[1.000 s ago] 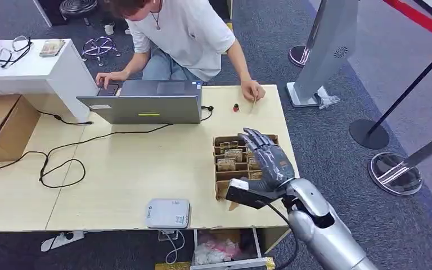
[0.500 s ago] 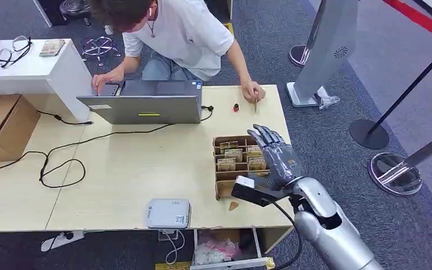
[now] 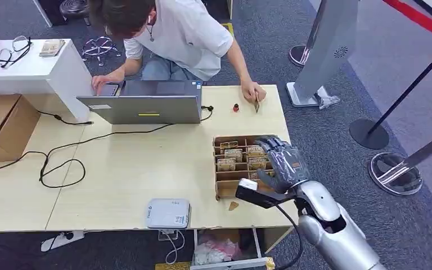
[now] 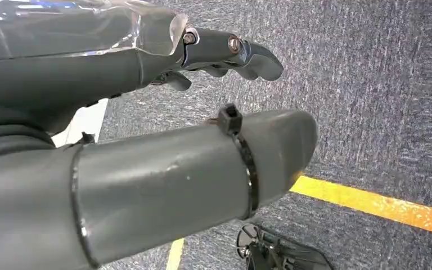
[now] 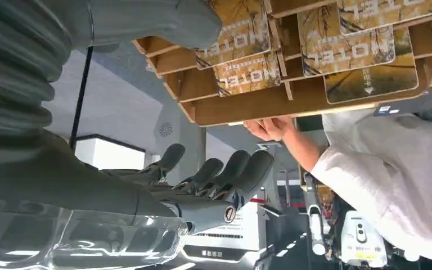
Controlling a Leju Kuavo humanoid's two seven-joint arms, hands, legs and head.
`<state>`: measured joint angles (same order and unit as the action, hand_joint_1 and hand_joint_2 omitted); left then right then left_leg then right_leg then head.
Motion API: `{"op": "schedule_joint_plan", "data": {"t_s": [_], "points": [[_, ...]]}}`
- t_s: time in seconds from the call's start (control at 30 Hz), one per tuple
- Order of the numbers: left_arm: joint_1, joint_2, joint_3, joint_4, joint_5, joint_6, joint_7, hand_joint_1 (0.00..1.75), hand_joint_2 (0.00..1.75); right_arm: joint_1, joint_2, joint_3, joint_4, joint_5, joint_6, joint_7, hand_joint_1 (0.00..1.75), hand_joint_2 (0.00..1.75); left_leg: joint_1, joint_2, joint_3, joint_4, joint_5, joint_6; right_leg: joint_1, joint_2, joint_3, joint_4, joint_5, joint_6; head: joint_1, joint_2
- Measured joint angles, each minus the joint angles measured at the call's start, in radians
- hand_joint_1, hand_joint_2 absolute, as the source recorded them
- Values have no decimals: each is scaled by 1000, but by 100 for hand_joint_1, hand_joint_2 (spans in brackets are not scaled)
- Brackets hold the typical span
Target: Pass the card to the sensor for recognition and then transmit it.
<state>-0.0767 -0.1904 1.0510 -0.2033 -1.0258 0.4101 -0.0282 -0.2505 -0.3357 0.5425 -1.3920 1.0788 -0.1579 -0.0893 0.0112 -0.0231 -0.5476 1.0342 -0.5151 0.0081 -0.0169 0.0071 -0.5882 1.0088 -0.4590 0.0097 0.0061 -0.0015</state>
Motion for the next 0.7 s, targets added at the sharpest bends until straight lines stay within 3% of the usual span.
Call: {"op": "schedule_joint_plan", "data": {"t_s": [0.3,0.7], "points": [[0,0,0,0,-5,-5,-3,0,0,17,-8,1,-14,20,40,9,72,175,0,0,0,0,0,0,0,0,0,0,0,0,0,0],[0,0,-1,0,-10,-15,-3,0,0,-21,-8,15,50,29,66,11,70,175,0,0,-1,0,0,0,0,0,0,0,0,0,0,0]]}}
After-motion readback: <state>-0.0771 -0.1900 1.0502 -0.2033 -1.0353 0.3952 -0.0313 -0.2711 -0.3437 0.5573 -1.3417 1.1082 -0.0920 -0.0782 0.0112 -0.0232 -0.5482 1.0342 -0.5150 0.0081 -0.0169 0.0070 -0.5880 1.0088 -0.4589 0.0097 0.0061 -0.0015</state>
